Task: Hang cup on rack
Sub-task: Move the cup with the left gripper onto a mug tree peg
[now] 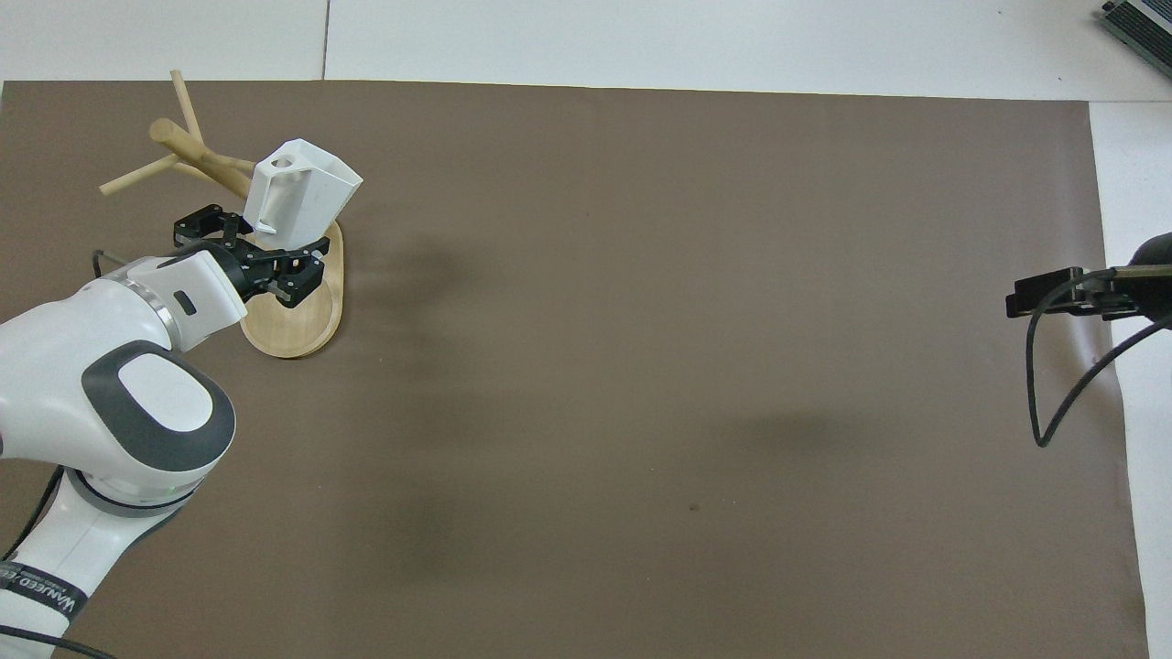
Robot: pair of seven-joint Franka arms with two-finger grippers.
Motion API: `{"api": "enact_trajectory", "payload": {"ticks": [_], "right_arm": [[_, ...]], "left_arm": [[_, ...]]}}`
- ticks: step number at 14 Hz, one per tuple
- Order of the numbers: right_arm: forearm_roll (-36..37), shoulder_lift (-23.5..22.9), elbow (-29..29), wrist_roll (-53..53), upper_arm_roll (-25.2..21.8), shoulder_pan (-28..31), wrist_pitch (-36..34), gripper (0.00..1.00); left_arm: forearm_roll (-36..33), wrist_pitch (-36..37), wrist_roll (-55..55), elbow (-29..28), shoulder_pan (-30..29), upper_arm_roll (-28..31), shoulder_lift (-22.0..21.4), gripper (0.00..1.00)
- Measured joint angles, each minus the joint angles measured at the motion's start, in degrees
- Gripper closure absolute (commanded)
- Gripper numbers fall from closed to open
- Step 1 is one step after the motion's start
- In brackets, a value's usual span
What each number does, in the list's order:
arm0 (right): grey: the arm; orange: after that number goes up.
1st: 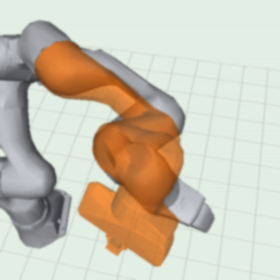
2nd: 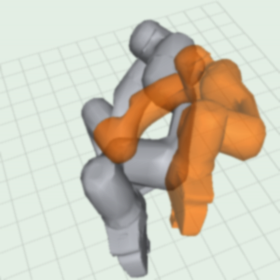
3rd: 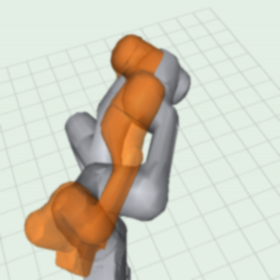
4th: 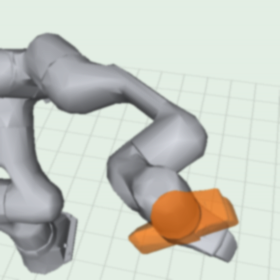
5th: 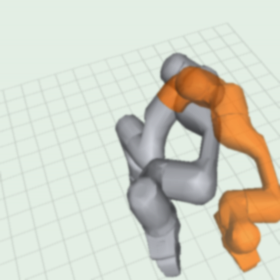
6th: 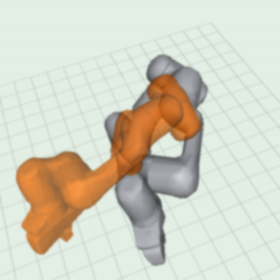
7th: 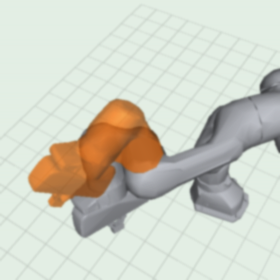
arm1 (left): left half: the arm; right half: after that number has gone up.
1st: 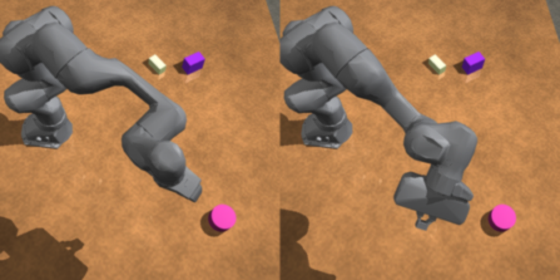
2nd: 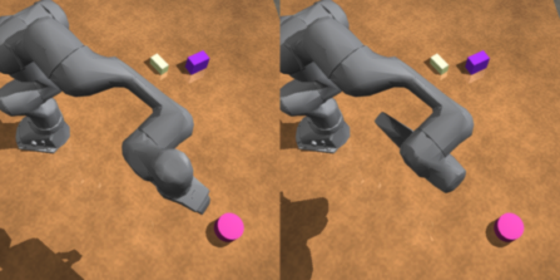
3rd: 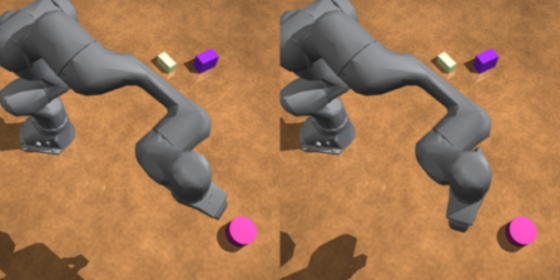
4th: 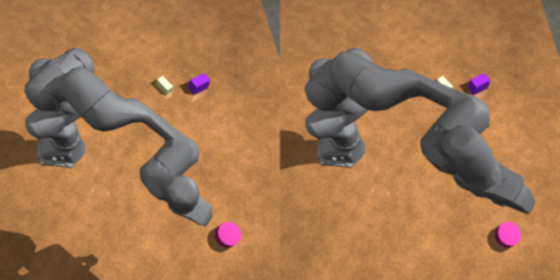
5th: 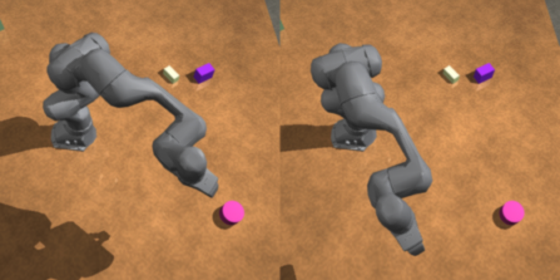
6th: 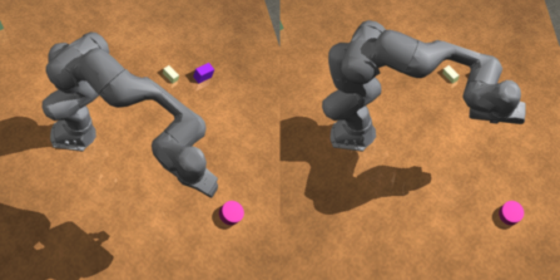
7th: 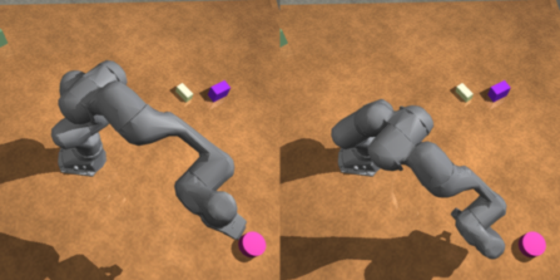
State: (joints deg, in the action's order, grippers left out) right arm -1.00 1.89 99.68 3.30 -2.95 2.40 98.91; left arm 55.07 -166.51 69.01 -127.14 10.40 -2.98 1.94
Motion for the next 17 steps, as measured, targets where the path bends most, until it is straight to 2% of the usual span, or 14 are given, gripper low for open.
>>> {"api": "enact_trajectory", "payload": {"ticks": [13, 17], "right_arm": [[0.0, 0.0, 0.6, 0.0, -0.1, -0.1, 1.2, 0.00], [0.0, 0.3, 0.5, 0.0, 0.9, -1.8, 1.3, 0.00]], "left_arm": [[0.0, -1.0, -0.7, 0.4, 0.0, 0.0, -0.1, 1.00], [0.0, -1.4, -3.4, 0.8, -0.1, 0.3, -0.1, 1.00]]}}
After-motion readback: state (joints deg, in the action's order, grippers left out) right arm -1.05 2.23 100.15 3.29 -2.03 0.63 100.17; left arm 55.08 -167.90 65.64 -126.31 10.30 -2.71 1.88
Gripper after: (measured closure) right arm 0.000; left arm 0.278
